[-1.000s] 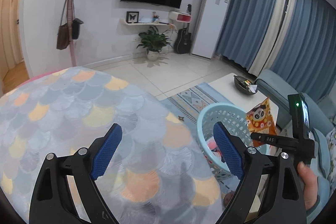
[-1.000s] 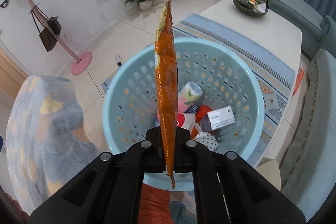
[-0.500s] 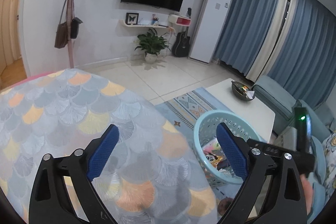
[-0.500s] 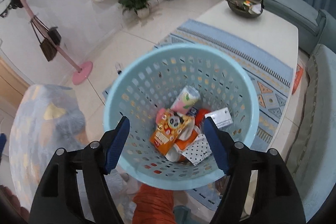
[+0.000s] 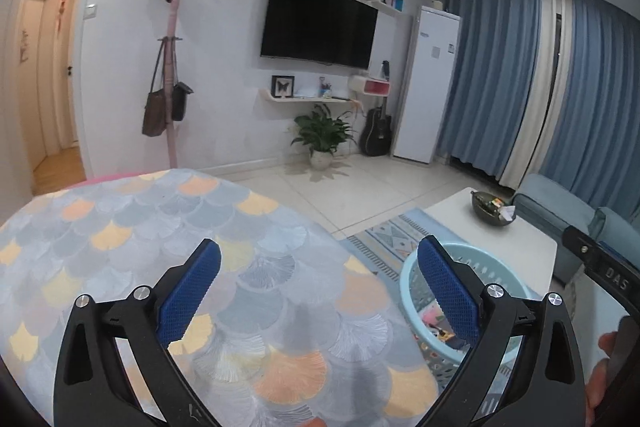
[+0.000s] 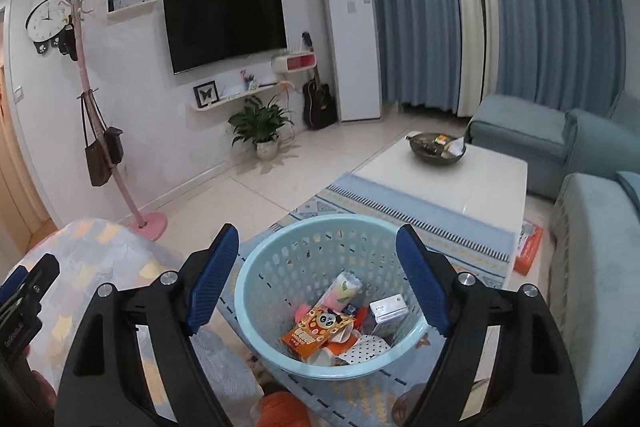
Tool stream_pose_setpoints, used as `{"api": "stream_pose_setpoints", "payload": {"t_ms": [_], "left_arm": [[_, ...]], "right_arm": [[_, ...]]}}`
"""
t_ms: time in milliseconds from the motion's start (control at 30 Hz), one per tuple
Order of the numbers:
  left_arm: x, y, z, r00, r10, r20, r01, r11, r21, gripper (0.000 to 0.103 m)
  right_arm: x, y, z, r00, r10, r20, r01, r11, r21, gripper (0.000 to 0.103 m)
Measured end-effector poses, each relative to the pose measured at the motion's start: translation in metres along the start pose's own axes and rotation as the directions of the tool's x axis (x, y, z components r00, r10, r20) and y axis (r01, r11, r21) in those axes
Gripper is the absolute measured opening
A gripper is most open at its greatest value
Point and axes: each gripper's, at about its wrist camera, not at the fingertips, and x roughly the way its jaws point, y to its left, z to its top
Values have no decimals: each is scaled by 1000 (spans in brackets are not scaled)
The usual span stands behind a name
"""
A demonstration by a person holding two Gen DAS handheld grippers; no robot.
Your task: Collect trash
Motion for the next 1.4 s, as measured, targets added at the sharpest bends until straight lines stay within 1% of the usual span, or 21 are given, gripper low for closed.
{"api": "stream_pose_setpoints", "payload": {"t_ms": [100,167,233,433,633,833,1067,1400], "left_arm": [[-1,2,1,1000,-8,16,8,1000,-13,96],[-5,0,2,999,9,41,-9,1000,8,96],[-7,-2,0,999,17,49,-18,1000,25,96],[-7,-11,-5,999,-26,33,24,998,55,96],[-4,-18,-10,999,-29,22,27,996,85,96],[0,-13,-9,1000,-21,9,21,998,63,96],[0,-9,-9,1000,-23,-4,23,998,55,96],[-1,-8,-9,1000,-20,-2,21,999,50,96]], "right_arm": [[-1,1,-6,1000,-2,-11,2,1000,-12,77],[2,0,-11,1000,-9,-30,9,1000,-15,77],[2,0,-14,999,-16,-39,15,1000,-19,77],[1,-5,-25,999,-45,-28,44,998,-34,77],[0,-10,-30,998,-51,-24,51,998,-25,77],[-3,-7,-29,999,-49,-7,49,998,-37,77],[-3,-4,-30,999,-32,-24,31,999,-40,77],[-10,0,-28,999,-33,-1,33,998,-53,77]]}}
